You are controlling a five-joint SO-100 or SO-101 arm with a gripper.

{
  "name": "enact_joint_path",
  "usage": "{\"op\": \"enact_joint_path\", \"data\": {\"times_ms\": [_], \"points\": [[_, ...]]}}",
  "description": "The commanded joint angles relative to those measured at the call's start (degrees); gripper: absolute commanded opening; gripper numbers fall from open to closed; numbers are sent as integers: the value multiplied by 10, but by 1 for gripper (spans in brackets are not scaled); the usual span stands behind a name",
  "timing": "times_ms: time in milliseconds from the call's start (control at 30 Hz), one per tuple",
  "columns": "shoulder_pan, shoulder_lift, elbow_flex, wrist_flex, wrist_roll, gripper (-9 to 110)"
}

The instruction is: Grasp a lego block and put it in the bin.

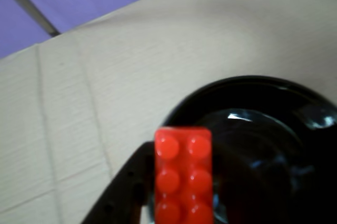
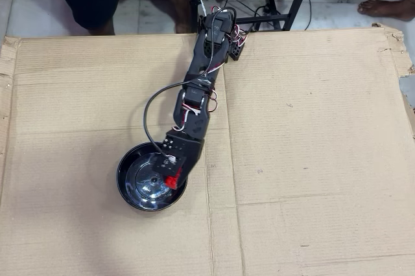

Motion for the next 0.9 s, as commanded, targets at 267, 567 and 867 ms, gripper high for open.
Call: {"op": "enact_joint_path", "data": {"times_ms": [267,567,867], "points": [[40,46,-23,-8,-80,0],[55,40,-18,-8,-102,1],[55,40,-14,-1,-150,30]]}}
